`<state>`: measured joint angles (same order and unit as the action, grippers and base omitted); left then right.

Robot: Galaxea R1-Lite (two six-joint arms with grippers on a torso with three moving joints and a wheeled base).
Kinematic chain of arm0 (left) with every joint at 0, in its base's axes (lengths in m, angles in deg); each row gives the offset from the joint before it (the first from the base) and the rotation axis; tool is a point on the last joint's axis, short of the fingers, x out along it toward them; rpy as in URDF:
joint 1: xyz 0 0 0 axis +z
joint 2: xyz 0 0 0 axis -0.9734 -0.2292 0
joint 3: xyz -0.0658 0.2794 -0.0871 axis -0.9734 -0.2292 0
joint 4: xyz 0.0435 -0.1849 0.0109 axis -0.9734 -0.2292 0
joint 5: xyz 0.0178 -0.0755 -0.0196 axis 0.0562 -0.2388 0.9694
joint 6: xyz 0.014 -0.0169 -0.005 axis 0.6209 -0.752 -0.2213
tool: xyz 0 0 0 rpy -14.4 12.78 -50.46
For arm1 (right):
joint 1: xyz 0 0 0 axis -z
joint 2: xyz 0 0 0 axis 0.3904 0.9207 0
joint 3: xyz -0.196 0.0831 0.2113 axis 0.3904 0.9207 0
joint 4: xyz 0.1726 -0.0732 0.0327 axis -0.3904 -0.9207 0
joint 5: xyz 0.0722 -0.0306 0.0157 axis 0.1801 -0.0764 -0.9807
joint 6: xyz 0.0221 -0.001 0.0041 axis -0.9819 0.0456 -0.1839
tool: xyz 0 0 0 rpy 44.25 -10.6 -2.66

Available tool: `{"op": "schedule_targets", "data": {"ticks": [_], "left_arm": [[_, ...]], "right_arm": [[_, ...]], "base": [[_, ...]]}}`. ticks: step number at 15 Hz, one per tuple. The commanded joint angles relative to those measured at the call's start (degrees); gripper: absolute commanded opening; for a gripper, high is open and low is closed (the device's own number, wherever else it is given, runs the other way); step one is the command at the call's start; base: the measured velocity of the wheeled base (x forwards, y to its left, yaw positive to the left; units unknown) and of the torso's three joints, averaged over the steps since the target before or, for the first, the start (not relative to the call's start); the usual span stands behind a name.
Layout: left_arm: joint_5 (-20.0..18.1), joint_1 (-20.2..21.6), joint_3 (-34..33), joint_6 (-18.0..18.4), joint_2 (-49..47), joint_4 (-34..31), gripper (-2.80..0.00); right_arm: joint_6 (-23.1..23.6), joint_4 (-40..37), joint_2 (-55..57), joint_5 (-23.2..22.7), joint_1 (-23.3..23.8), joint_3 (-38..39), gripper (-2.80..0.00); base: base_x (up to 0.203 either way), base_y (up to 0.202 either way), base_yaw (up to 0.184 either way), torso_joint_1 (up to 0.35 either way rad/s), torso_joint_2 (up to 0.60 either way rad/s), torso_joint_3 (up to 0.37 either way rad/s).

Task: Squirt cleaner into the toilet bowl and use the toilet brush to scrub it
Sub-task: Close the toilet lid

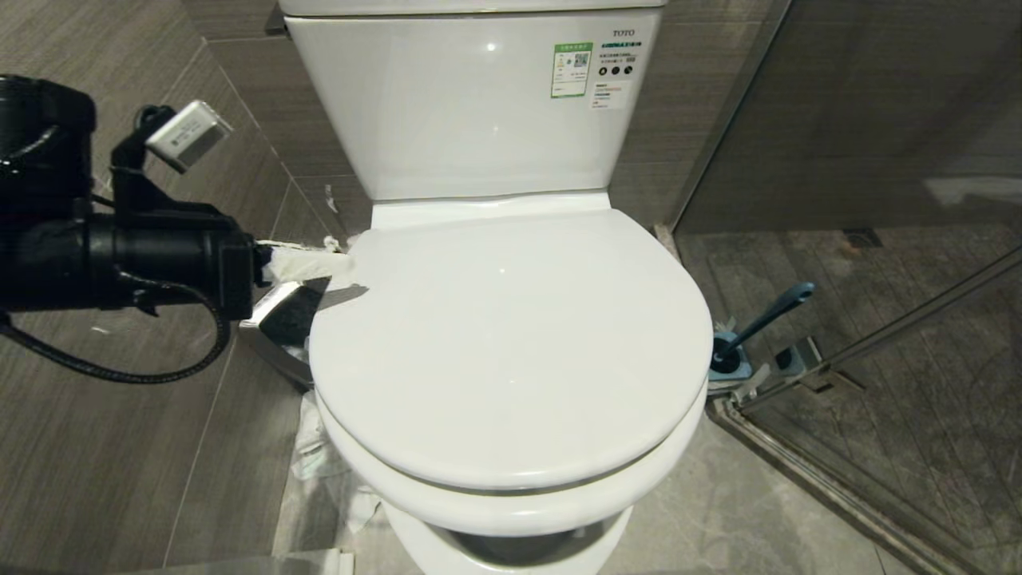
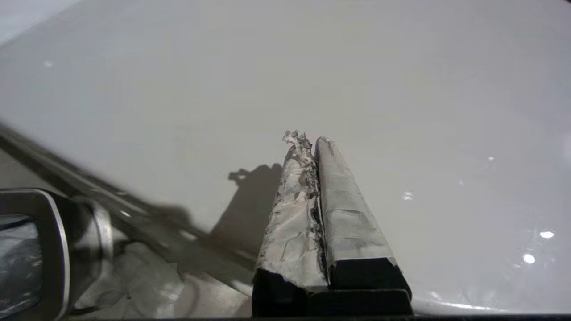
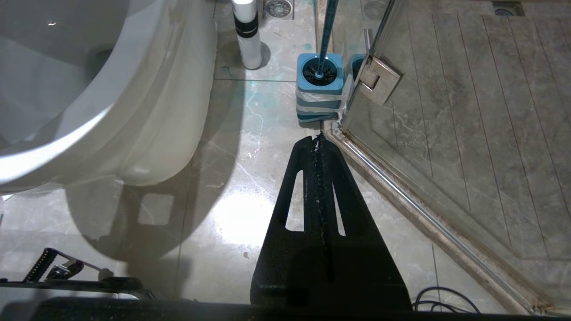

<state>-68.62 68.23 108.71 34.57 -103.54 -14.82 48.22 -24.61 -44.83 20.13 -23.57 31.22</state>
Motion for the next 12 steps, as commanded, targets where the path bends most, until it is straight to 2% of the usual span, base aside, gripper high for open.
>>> {"op": "schedule_targets", "data": {"ticks": [1, 3, 5, 10, 12], "left_arm": [[-1.04, -2.8, 1.87, 0.34, -5.56, -6.17, -2.8], [-3.23, -3.49, 1.74, -0.03, -7.31, -13.05, -2.8], [-5.47, -3.6, 1.73, -1.47, -9.75, -16.6, -2.8], [-11.24, -3.23, 0.73, -5.63, -16.74, -17.15, -2.8], [-12.32, -2.69, -0.33, -5.9, -19.44, -16.92, -2.8]], "right_arm": [[0.01, 0.04, 0.05, 0.0, -0.02, 0.01, -2.8], [0.01, 0.04, 0.05, 0.0, -0.02, 0.01, -2.8], [0.01, 0.04, 0.05, -0.08, -0.02, 0.01, -2.8], [0.01, 0.04, 0.05, 0.0, -0.02, 0.01, -2.8], [0.01, 0.04, 0.05, 0.0, -0.02, 0.09, -2.8]], "base": [[0.0, 0.0, 0.0, 0.0, 0.0, 0.0], [0.0, 0.0, 0.0, 0.0, 0.0, 0.0], [0.0, 0.0, 0.0, 0.0, 0.0, 0.0], [0.0, 0.0, 0.0, 0.0, 0.0, 0.0], [0.0, 0.0, 0.0, 0.0, 0.0, 0.0]]}}
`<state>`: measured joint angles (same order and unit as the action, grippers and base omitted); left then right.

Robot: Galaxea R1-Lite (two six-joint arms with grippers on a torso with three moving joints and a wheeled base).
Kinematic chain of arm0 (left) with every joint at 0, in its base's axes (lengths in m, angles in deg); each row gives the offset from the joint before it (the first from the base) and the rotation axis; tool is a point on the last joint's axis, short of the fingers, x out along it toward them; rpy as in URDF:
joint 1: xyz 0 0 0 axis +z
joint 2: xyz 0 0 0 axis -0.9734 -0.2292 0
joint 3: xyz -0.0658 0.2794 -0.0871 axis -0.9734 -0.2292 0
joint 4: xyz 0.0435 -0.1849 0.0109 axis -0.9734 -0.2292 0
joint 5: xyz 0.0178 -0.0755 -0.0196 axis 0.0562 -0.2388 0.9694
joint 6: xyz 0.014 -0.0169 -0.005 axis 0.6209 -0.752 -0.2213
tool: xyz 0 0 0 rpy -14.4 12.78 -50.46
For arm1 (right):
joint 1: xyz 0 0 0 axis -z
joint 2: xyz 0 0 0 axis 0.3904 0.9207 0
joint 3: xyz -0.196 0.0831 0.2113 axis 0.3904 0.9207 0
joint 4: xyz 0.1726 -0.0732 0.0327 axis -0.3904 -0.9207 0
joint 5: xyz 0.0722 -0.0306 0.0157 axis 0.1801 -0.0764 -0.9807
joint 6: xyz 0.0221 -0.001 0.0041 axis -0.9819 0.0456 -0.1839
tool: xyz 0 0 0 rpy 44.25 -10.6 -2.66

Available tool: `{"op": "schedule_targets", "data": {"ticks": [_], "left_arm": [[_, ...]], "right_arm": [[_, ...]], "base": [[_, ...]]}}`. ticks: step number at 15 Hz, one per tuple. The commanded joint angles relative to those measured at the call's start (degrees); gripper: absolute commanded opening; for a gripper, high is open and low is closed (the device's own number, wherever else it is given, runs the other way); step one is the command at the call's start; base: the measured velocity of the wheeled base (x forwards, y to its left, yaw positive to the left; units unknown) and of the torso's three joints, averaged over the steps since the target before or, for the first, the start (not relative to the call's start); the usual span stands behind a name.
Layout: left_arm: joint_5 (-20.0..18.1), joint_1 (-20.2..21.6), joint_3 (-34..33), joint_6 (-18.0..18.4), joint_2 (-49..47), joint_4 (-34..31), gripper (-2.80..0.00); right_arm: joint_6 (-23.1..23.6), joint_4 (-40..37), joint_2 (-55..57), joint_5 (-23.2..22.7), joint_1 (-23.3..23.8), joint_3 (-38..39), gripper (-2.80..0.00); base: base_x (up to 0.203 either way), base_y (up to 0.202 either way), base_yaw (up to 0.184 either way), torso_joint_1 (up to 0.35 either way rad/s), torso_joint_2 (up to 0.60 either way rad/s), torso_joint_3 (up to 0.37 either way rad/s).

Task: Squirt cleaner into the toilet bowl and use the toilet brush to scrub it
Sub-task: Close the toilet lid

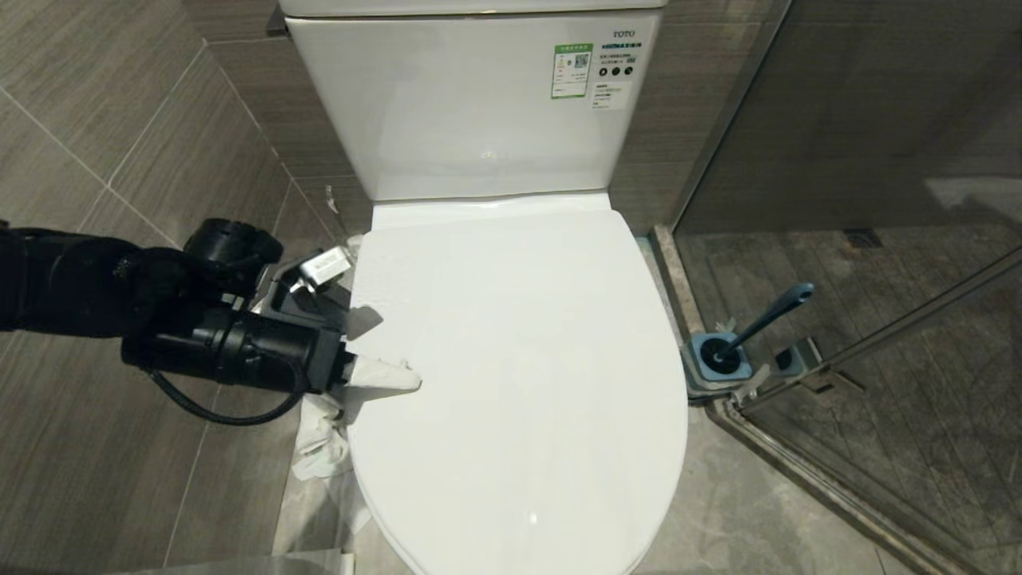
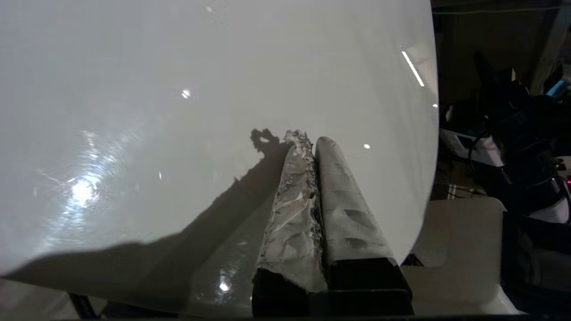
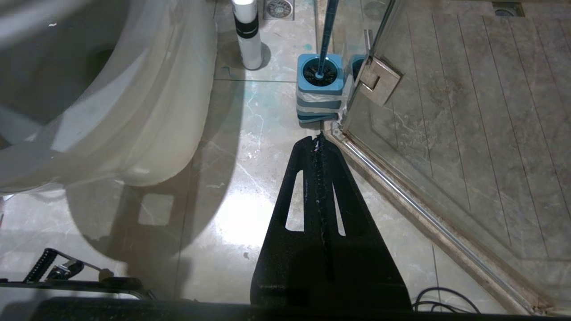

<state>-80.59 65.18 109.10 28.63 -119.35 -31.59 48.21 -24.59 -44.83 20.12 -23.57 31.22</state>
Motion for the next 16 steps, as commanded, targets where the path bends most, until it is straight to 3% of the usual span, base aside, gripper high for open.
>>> {"op": "schedule_targets", "data": {"ticks": [1, 8, 16], "left_arm": [[-0.43, 0.5, -1.13, 0.02, -5.24, -0.09, -2.8], [-0.52, 1.29, -1.38, 0.01, -11.87, 0.15, -2.8], [-1.39, 1.48, -3.09, 0.08, -5.68, 0.05, -2.8]], "right_arm": [[0.02, 0.02, 0.05, 0.01, -0.02, 0.01, -2.8], [0.02, 0.02, 0.05, -0.04, -0.02, 0.01, -2.8], [0.02, 0.02, 0.05, 0.01, -0.02, 0.01, -2.8]], "base": [[0.0, 0.0, 0.0, 0.0, 0.0, 0.0], [0.0, 0.0, 0.0, 0.0, 0.0, 0.0], [0.0, 0.0, 0.0, 0.0, 0.0, 0.0]]}}
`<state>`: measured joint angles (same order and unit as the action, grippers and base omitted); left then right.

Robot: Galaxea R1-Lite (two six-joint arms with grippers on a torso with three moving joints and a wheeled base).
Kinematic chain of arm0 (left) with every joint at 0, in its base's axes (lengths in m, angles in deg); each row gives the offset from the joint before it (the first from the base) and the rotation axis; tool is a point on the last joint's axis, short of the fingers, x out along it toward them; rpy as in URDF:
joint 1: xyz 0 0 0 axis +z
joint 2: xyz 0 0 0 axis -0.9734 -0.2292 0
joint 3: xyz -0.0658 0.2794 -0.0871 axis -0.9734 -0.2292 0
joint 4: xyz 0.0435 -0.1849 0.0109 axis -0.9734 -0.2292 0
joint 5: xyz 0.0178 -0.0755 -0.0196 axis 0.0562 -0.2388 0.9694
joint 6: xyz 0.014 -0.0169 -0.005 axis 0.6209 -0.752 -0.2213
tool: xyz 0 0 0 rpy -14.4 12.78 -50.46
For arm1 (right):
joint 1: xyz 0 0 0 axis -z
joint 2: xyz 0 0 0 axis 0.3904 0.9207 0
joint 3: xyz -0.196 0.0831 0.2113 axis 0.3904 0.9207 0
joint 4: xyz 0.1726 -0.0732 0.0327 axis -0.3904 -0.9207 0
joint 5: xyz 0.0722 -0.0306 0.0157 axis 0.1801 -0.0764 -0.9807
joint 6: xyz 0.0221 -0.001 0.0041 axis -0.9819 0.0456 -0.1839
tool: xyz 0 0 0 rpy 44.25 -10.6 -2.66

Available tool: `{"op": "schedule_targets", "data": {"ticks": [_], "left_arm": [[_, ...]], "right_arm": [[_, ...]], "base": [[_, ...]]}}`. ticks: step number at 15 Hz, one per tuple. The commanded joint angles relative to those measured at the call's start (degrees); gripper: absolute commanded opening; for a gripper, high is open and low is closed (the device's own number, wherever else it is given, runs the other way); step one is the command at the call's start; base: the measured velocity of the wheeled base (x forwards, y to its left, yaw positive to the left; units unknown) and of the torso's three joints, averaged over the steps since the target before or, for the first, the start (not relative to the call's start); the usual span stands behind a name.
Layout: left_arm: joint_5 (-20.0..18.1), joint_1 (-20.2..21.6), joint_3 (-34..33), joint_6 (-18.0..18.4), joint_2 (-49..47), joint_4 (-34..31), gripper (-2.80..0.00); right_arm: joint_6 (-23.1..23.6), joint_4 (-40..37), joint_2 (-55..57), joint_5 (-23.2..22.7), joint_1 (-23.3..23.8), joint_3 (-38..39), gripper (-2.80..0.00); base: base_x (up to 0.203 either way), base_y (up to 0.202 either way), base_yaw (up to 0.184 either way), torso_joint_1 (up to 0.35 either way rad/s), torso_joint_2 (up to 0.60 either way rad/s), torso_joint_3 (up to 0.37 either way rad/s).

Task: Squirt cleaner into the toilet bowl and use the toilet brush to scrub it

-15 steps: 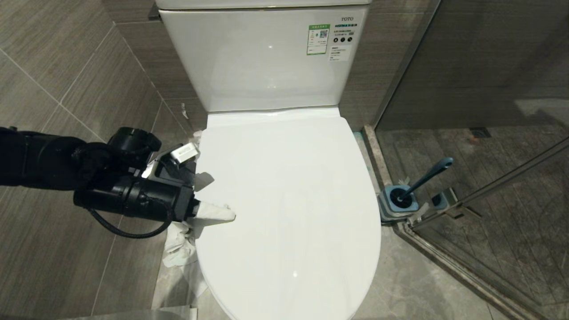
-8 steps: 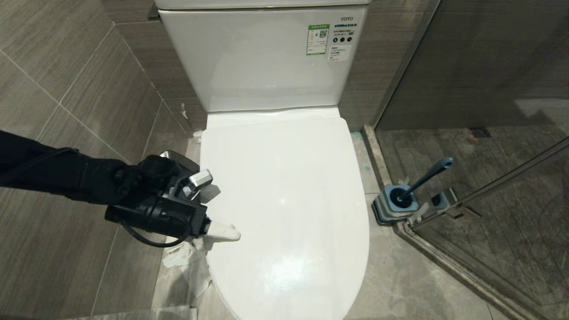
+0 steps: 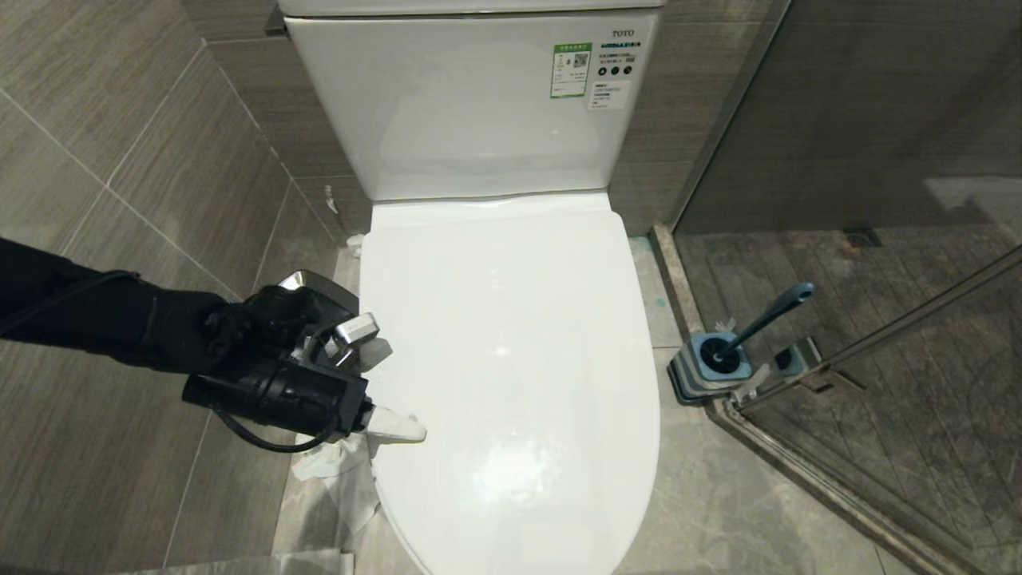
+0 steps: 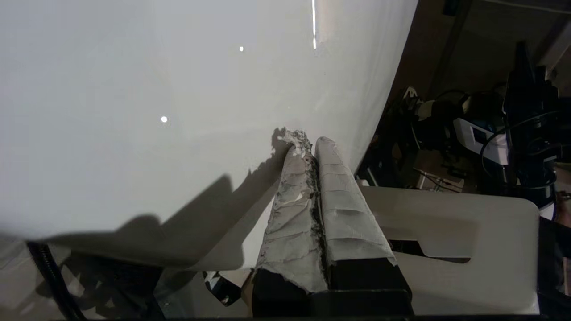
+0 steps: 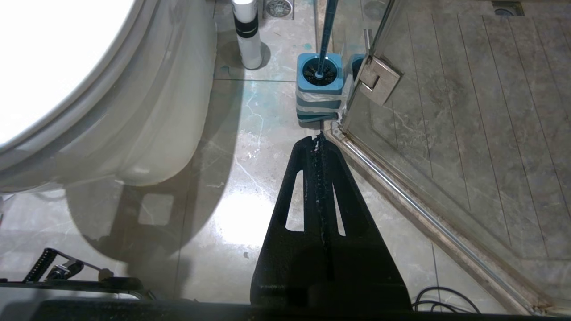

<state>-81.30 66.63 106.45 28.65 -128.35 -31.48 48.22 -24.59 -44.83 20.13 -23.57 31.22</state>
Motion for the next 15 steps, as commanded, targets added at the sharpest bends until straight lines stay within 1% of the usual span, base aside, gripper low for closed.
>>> {"op": "schedule_targets", "data": {"ticks": [1, 3, 4, 5, 6, 7, 8, 9, 10, 11, 13, 14, 15], "left_arm": [[-0.74, 0.38, -0.36, -0.05, 6.19, -0.04, -2.8], [-0.59, 1.81, 0.92, -1.07, 13.75, -0.12, -2.8], [0.39, 2.64, 2.09, -2.97, 17.61, -0.17, -2.8], [4.01, 3.27, 3.4, -5.68, 20.64, -0.2, -2.8], [12.35, 3.6, 4.39, -8.43, 22.41, -0.22, -2.8], [22.17, 3.85, 4.97, -10.88, 24.0, -0.33, -2.8], [31.1, 4.16, 5.31, -12.68, 25.22, -0.51, -2.8], [39.84, 4.93, 5.64, -13.88, 26.42, -0.64, -2.8], [47.34, 6.04, 6.18, -14.55, 28.11, -0.67, -2.8], [51.7, 6.81, 6.99, -14.81, 30.52, -0.76, -2.8], [57.07, 7.36, 7.73, -14.35, 35.92, -0.85, -2.8], [59.1, 7.45, 7.68, -13.04, 38.97, -0.89, -2.8], [60.71, 7.64, 7.6, -10.79, 42.34, -0.89, -2.8]], "right_arm": [[0.01, -0.06, 0.05, 0.0, -0.02, 0.01, -2.8], [0.01, 0.02, 0.05, 0.0, -0.02, 0.01, -2.8], [0.01, 0.02, 0.05, -0.08, -0.02, 0.01, -2.8], [0.01, 0.02, 0.05, -0.02, -0.02, 0.01, -2.8], [0.01, 0.02, 0.05, -0.09, -0.02, 0.01, -2.8], [0.01, 0.02, 0.05, 0.0, -0.02, 0.01, -2.8], [0.01, 0.02, 0.05, 0.0, -0.02, 0.01, -2.8], [0.01, 0.02, 0.05, 0.0, -0.02, 0.01, -2.8], [0.01, 0.02, 0.05, 0.0, -0.02, 0.04, -2.8], [0.01, 0.02, 0.05, -0.05, -0.02, 0.01, -2.8], [0.01, 0.02, 0.05, 0.0, -0.02, 0.01, -2.8], [0.01, 0.02, 0.05, -0.01, -0.02, 0.01, -2.8], [0.01, 0.02, 0.05, 0.0, -0.02, 0.09, -2.8]], "base": [[0.0, 0.0, 0.0, 0.0, 0.0, 0.0], [0.0, 0.0, 0.0, 0.0, 0.0, 0.0], [0.0, 0.0, 0.0, 0.0, 0.0, 0.0], [0.0, 0.0, 0.0, 0.0, 0.0, 0.0], [0.0, 0.0, 0.0, 0.0, 0.0, 0.0], [0.0, 0.0, 0.0, 0.0, 0.0, 0.0], [0.0, 0.0, 0.0, 0.0, 0.0, 0.0], [0.0, 0.0, 0.0, 0.0, 0.0, 0.0], [0.0, 0.0, 0.0, 0.0, 0.0, 0.0], [0.0, 0.0, 0.0, 0.0, 0.0, 0.0], [0.0, 0.0, 0.0, 0.0, 0.0, 0.0], [0.0, 0.0, 0.0, 0.0, 0.0, 0.0], [0.0, 0.0, 0.0, 0.0, 0.0, 0.0]]}}
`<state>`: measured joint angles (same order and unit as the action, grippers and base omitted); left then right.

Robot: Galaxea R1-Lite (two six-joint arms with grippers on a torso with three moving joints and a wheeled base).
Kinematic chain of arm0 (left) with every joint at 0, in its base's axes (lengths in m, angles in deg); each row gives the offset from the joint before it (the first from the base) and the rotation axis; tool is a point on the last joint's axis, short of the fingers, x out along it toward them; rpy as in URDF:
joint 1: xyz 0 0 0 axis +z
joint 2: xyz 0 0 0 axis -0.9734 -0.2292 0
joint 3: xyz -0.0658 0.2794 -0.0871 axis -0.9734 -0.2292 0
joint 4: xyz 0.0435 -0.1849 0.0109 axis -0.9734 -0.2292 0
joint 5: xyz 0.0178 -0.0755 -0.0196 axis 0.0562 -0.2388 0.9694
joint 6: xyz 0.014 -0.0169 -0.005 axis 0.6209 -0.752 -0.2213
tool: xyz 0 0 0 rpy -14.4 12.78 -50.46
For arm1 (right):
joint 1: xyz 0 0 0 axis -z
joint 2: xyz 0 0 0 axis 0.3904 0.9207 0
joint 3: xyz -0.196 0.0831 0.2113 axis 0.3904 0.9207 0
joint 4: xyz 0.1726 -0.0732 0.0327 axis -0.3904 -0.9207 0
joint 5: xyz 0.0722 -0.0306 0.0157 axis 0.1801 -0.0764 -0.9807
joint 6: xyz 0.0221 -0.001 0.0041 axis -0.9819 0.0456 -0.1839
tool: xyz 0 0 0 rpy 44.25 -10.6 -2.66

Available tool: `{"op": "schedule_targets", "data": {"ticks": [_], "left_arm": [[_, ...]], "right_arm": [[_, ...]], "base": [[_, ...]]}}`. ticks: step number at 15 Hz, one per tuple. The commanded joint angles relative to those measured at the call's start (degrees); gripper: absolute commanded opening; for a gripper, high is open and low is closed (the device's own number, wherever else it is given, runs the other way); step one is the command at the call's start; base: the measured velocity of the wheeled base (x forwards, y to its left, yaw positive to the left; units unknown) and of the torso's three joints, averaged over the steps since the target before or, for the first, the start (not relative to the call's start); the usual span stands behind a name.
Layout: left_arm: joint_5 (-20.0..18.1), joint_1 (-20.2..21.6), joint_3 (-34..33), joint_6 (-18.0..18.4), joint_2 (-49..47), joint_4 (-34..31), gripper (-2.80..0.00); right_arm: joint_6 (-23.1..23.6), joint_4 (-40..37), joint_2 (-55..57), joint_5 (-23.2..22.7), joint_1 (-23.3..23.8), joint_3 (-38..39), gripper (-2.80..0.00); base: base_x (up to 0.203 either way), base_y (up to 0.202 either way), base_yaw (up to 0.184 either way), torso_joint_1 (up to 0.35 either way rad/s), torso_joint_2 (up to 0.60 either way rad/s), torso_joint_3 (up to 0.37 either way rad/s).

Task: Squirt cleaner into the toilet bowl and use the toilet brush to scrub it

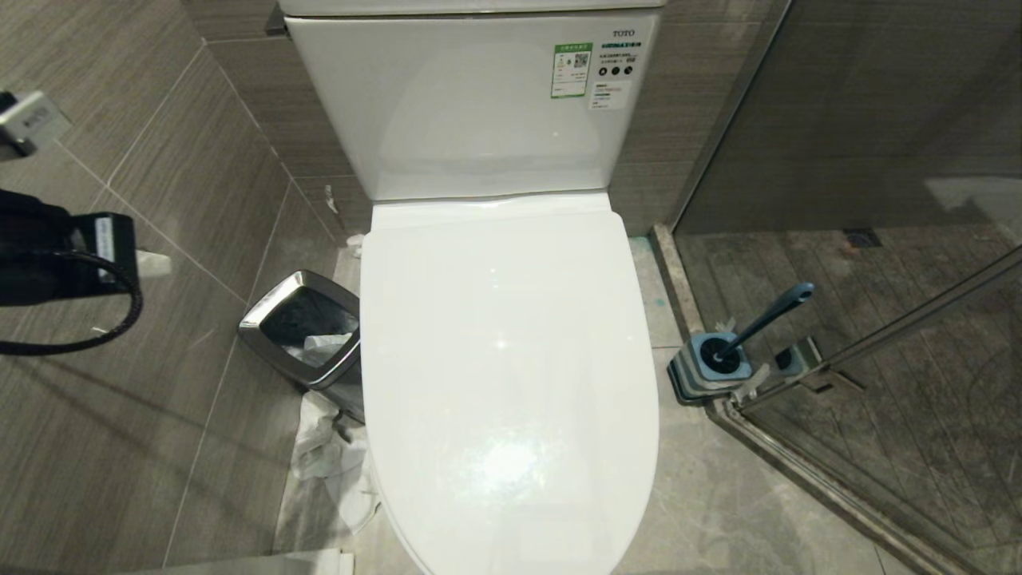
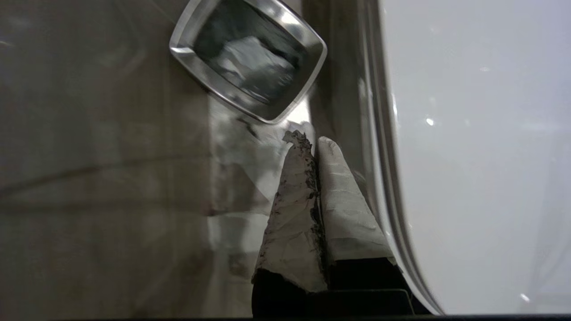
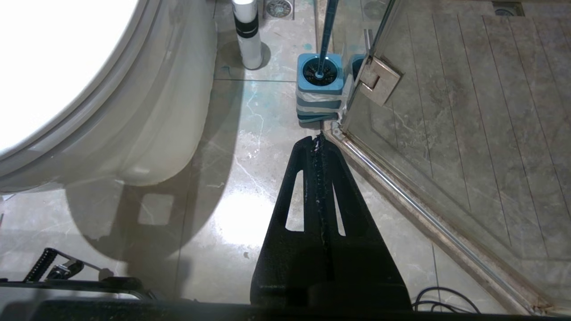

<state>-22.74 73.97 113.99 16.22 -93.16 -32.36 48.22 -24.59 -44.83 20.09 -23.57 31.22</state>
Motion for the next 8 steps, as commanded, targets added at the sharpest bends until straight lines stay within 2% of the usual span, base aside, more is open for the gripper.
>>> {"op": "schedule_targets", "data": {"ticks": [1, 5, 6, 8], "left_arm": [[2.99, 0.54, -0.03, 3.86, 10.36, 0.04, -2.8], [2.58, -0.63, -0.38, 12.28, 22.5, 2.35, -2.8], [0.19, -1.09, -0.82, 13.32, 25.68, 4.57, -2.8], [-8.71, -1.27, -2.59, 15.62, 32.56, 8.98, -2.8]], "right_arm": [[0.01, 0.02, 0.05, 0.04, -0.02, 0.01, -2.8], [0.01, 0.02, 0.05, 0.04, -0.02, 0.01, -2.8], [0.01, 0.02, 0.05, 0.04, -0.02, 0.01, -2.8], [0.01, 0.02, 0.05, 0.04, -0.02, 0.01, -2.8]], "base": [[0.0, 0.0, 0.0, 0.0, 0.0, 0.0], [0.0, 0.0, 0.0, 0.0, 0.0, 0.0], [0.0, 0.0, 0.0, 0.0, 0.0, 0.0], [0.0, 0.0, 0.0, 0.0, 0.0, 0.0]]}}
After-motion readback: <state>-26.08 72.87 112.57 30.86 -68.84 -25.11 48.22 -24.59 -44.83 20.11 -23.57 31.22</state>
